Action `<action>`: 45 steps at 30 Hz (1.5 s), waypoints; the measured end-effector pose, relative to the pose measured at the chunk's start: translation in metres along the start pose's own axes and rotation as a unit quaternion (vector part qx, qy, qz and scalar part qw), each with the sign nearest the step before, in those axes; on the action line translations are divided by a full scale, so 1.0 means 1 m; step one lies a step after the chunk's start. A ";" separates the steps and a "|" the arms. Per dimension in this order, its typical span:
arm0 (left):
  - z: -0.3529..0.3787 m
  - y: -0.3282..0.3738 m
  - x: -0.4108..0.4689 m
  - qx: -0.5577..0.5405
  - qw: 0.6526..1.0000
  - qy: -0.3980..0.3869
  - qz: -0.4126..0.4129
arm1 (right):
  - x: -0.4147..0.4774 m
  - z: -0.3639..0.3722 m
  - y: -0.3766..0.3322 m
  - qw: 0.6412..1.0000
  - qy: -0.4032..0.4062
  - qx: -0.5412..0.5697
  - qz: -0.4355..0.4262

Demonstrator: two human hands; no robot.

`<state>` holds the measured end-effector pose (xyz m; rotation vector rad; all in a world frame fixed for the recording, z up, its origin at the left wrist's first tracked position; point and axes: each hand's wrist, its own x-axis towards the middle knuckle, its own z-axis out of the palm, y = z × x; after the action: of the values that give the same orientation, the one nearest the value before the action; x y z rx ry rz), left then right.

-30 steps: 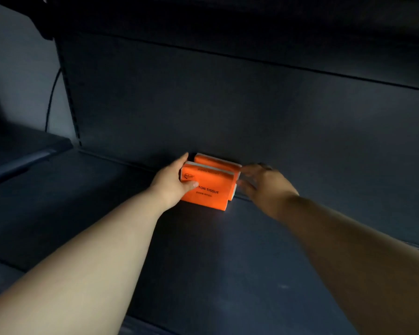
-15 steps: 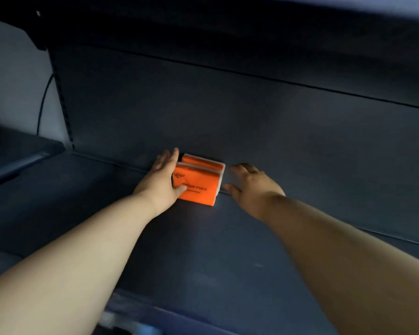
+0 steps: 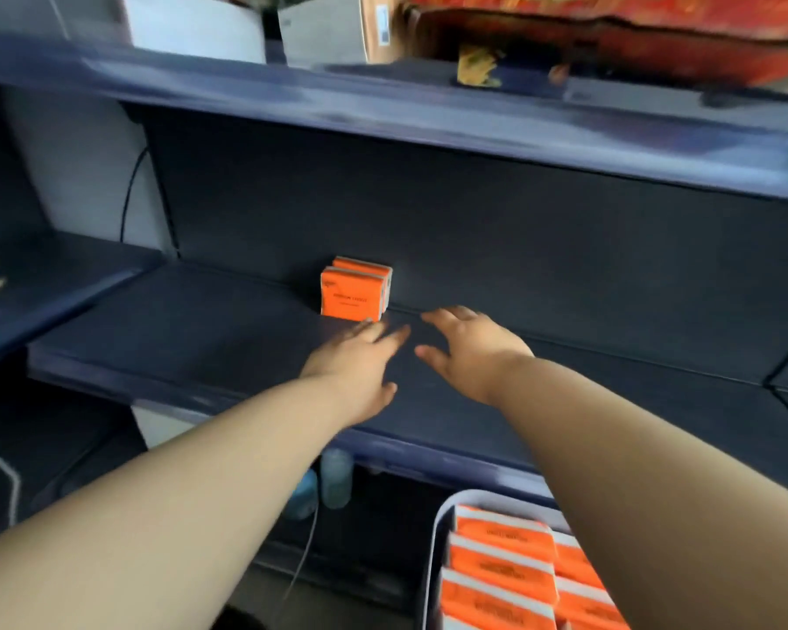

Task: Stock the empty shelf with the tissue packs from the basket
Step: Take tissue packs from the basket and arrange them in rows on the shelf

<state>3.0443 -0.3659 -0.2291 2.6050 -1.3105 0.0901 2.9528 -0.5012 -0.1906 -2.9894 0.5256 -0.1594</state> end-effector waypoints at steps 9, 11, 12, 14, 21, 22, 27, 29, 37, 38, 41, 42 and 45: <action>0.009 0.087 -0.080 -0.034 0.996 -0.029 0.078 | -0.123 0.007 0.038 0.997 -0.024 0.052 0.054; 0.020 0.101 -0.095 -0.032 0.994 -0.043 0.091 | -0.147 0.010 0.048 0.995 -0.033 0.059 0.074; 0.026 0.107 -0.102 -0.034 0.994 -0.051 0.090 | -0.159 0.012 0.054 0.994 -0.039 0.064 0.082; 0.039 0.117 -0.114 -0.046 0.993 -0.062 0.085 | -0.181 0.018 0.065 0.992 -0.048 0.065 0.094; 0.075 0.146 -0.142 -0.084 0.988 -0.119 0.059 | -0.245 0.050 0.111 0.983 -0.122 0.064 0.125; 0.079 0.149 -0.143 -0.088 0.987 -0.123 0.053 | -0.252 0.055 0.118 0.981 -0.124 0.073 0.133; 0.095 0.166 -0.141 -0.093 0.986 -0.130 0.041 | -0.274 0.085 0.147 0.971 -0.116 0.114 0.176; 0.100 0.177 -0.137 -0.097 0.984 -0.140 0.045 | -0.276 0.095 0.155 0.968 -0.104 0.130 0.190; 0.116 0.219 -0.124 -0.071 0.979 -0.160 0.109 | -0.281 0.127 0.172 0.962 -0.079 0.180 0.190; 0.117 0.221 -0.125 -0.065 0.978 -0.168 0.108 | -0.279 0.128 0.174 0.965 -0.086 0.172 0.177; 0.120 0.226 -0.127 -0.021 0.969 -0.231 0.088 | -0.276 0.127 0.177 0.969 -0.118 0.138 0.168; 0.121 0.227 -0.128 -0.006 0.965 -0.251 0.081 | -0.275 0.128 0.176 0.974 -0.131 0.100 0.158; 0.122 0.232 -0.127 0.015 0.956 -0.286 0.071 | -0.275 0.131 0.174 0.981 -0.131 0.027 0.141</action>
<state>2.7773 -0.4271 -0.3274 2.6587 -1.6748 -0.6744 2.6539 -0.5582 -0.3644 -2.7816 0.8826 0.2358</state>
